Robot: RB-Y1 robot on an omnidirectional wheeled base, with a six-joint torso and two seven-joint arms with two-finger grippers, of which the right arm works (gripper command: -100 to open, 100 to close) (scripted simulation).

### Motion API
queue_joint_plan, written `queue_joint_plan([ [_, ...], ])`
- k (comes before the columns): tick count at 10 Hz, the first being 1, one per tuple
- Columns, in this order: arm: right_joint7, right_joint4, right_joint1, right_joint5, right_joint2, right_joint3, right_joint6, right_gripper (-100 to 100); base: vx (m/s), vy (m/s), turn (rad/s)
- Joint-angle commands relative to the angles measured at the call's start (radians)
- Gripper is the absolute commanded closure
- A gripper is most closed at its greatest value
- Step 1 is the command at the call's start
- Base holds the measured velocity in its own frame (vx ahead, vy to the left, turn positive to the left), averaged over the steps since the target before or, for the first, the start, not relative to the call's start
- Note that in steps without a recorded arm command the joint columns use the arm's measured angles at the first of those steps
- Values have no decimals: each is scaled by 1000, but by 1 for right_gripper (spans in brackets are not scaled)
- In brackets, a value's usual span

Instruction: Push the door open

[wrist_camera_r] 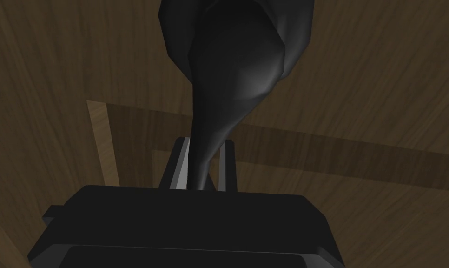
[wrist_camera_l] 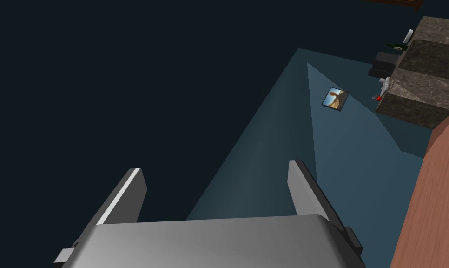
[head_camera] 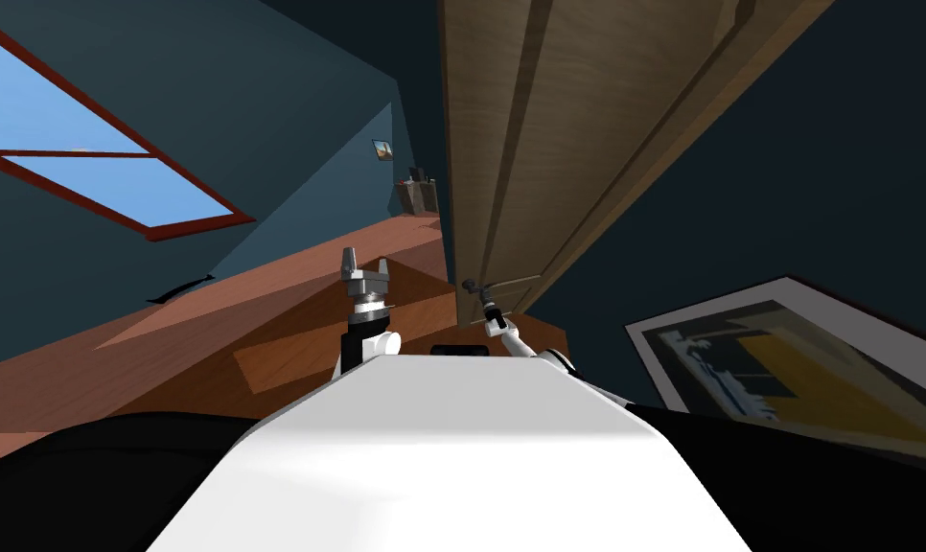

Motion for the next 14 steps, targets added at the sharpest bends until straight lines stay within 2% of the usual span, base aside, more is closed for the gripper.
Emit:
queue_joint_plan([
  [1,-7,-22,3,10,12,28,3,100,-129,-174,98],
  [2,-1,-10,3,4,4,10,2,100,-50,-83,33],
  [3,-9,-15,5,9,5,32,4,100,-68,-88,49],
  [6,-23,-25,5,16,4,65,4,100,-130,-169,76],
  [8,-38,-35,5,24,4,102,4,100,-140,-156,87],
  [11,-54,-46,5,33,5,141,4,100,-169,-164,59],
  [12,-54,-46,5,33,5,141,4,100,-93,-127,46],
  [13,-55,-27,-1,29,-1,131,1,100,-35,-45,-2],
  [14,-72,-40,3,34,-14,160,2,100,-51,-98,-9],
])
